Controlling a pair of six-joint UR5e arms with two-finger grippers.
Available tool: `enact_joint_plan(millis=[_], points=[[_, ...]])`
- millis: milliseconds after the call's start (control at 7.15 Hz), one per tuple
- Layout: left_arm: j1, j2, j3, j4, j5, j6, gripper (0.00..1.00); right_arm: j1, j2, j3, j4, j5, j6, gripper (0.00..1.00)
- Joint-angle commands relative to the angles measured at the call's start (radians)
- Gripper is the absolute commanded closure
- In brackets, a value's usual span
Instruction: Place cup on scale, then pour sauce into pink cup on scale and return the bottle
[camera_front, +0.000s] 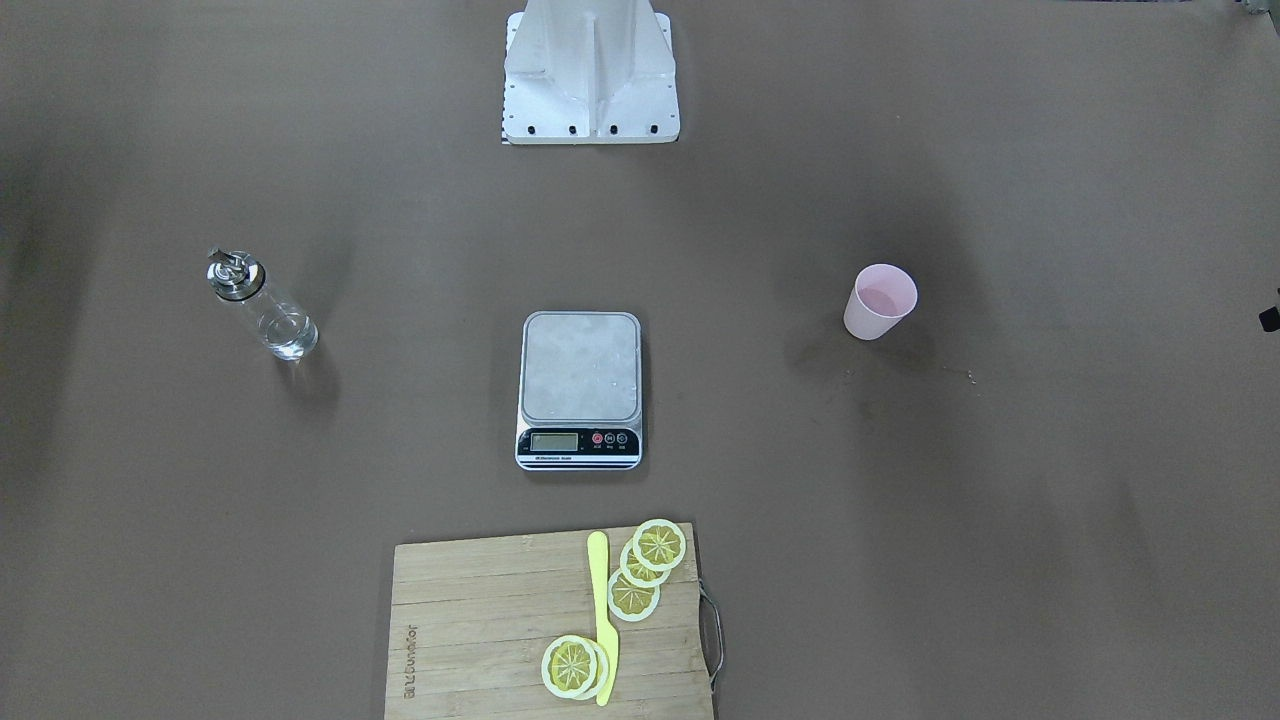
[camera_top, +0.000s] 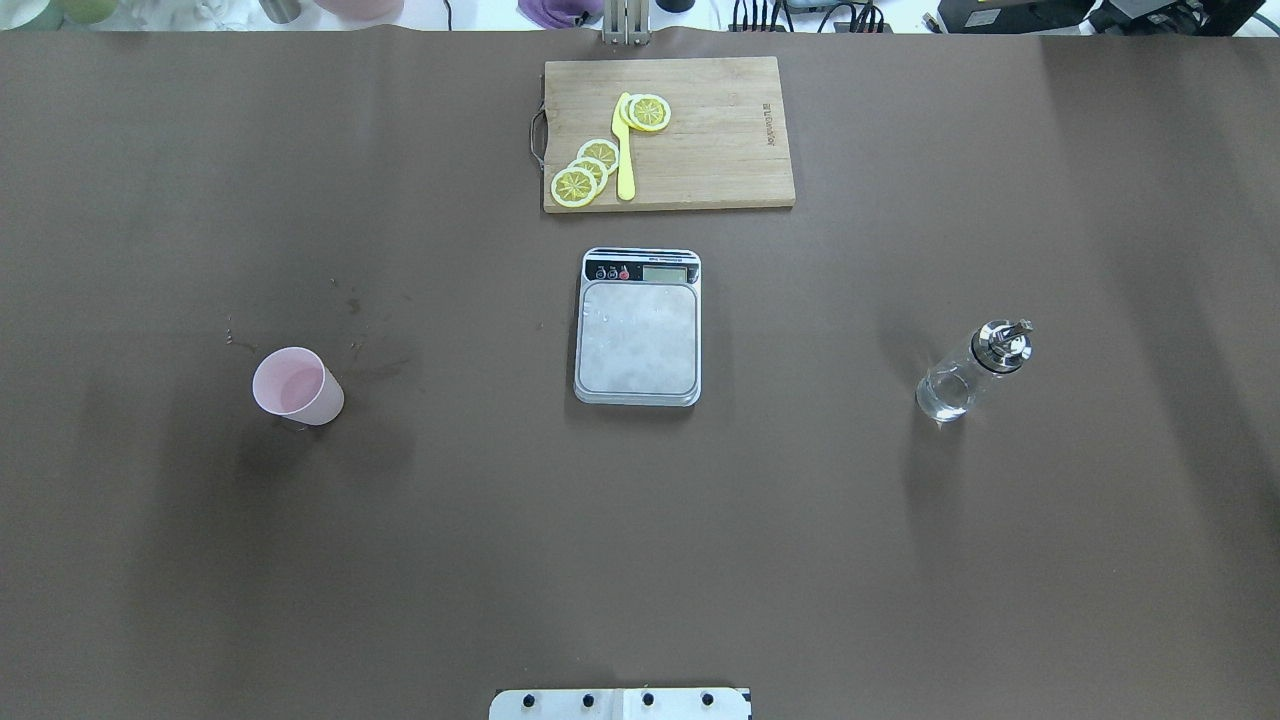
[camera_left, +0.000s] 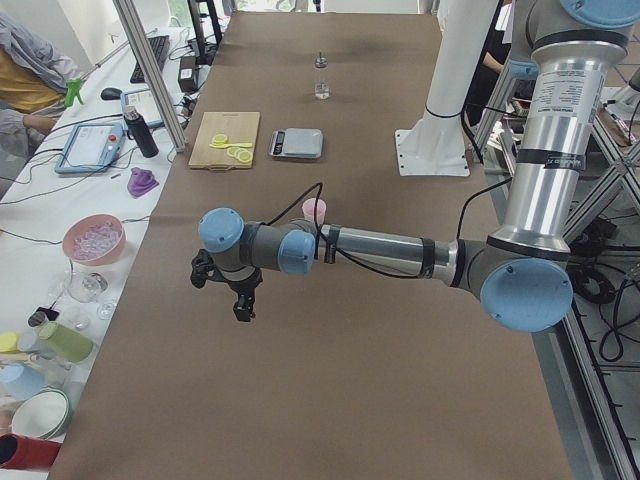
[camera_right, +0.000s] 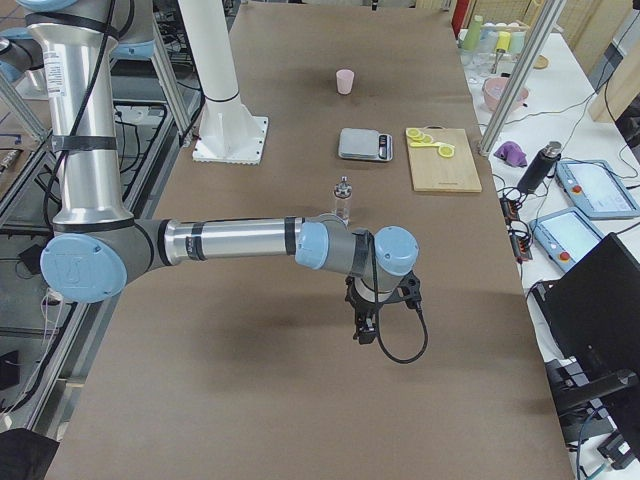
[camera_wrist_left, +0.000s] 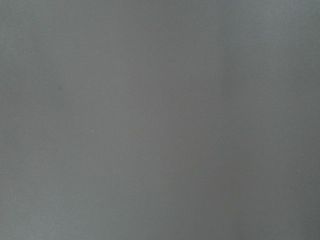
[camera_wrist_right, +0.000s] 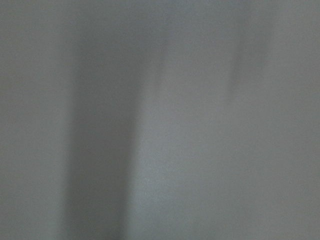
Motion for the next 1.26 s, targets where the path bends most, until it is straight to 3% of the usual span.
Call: enact_joint_plan(millis=[0,839,1119], points=[[0.001,0.001,0.008,0.005,-0.028,-0.002,0.02,0.0,0.0,0.0,0.0,0.0,-0.001,0.0],[0.036,0.001,-0.107,0.005,-0.025,-0.006,0.02,0.0,0.017,0.011,0.002,0.028,0.003,0.0],[0.039,0.004,-0.121,-0.023,-0.03,-0.253,0.02,0.0,0.009,0.003,0.046,0.054,0.005,0.0]])
